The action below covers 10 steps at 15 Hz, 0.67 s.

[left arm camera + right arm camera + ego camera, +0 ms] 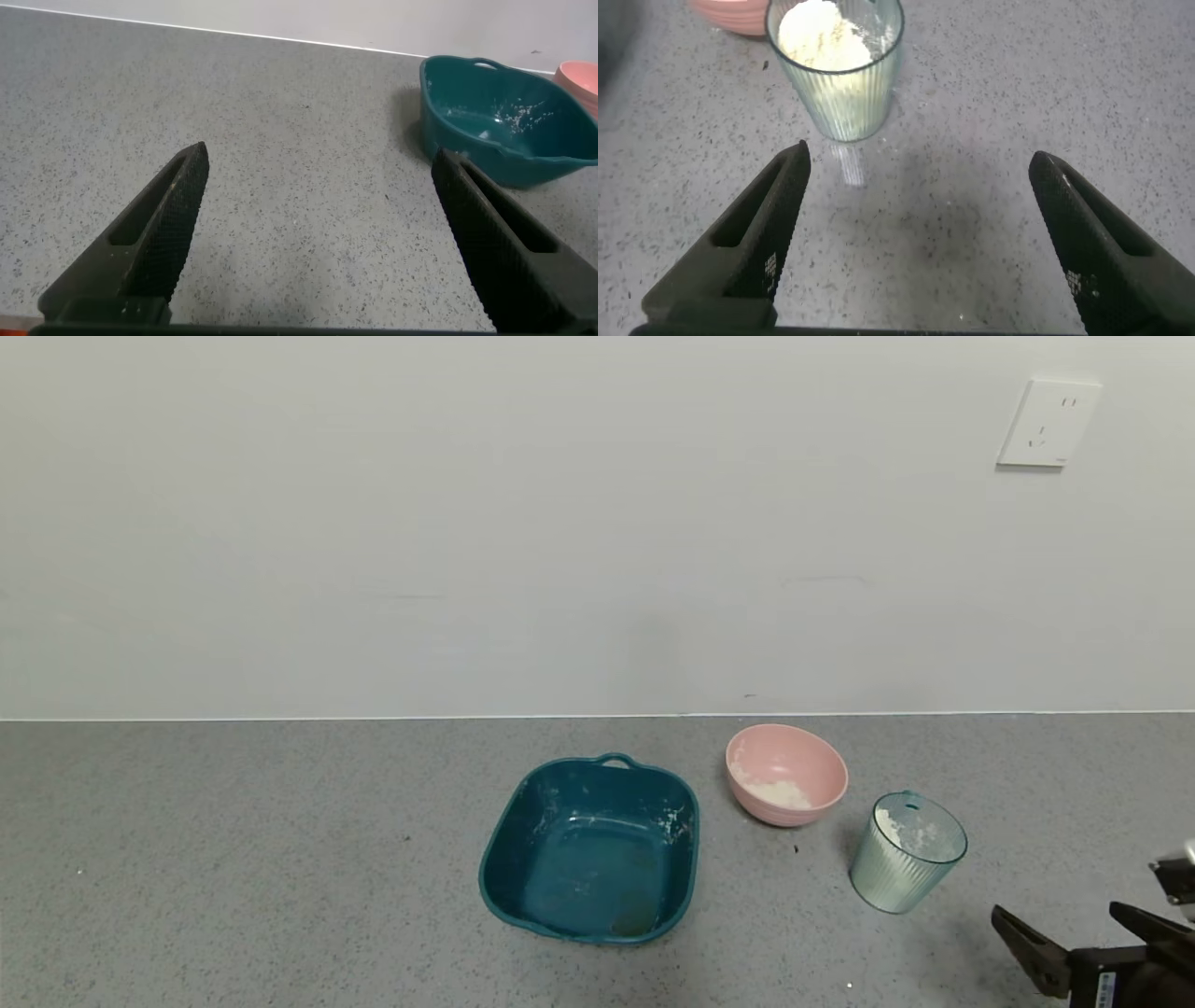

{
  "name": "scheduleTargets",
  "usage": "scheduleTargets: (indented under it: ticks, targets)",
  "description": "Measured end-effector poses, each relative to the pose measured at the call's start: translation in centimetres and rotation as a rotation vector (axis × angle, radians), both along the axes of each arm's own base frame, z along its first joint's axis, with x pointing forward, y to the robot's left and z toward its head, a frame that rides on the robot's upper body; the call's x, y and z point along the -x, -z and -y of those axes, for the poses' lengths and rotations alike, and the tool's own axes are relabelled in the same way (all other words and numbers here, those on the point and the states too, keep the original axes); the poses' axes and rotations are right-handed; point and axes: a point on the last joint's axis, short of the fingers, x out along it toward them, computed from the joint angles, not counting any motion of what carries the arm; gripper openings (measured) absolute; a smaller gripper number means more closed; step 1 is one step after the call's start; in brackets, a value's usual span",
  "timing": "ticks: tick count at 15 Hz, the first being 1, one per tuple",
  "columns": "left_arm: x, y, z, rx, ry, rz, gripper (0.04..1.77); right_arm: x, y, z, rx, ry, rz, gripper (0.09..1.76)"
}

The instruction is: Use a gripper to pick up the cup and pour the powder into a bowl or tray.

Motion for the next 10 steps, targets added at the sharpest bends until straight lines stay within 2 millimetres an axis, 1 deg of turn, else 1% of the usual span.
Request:
scheduleTargets:
  ticks: [4, 10]
  targets:
    - [0.0, 0.0, 0.0, 0.000, 0.000, 0.000, 1.72, 2.3, -0.5, 1.7, -0.048, 0.001, -0.004, 1.70]
    - [0.0, 0.0, 0.0, 0.000, 0.000, 0.000, 1.72, 6.6, -0.9, 3.2, -0.064, 0.035, 0.057, 1.70]
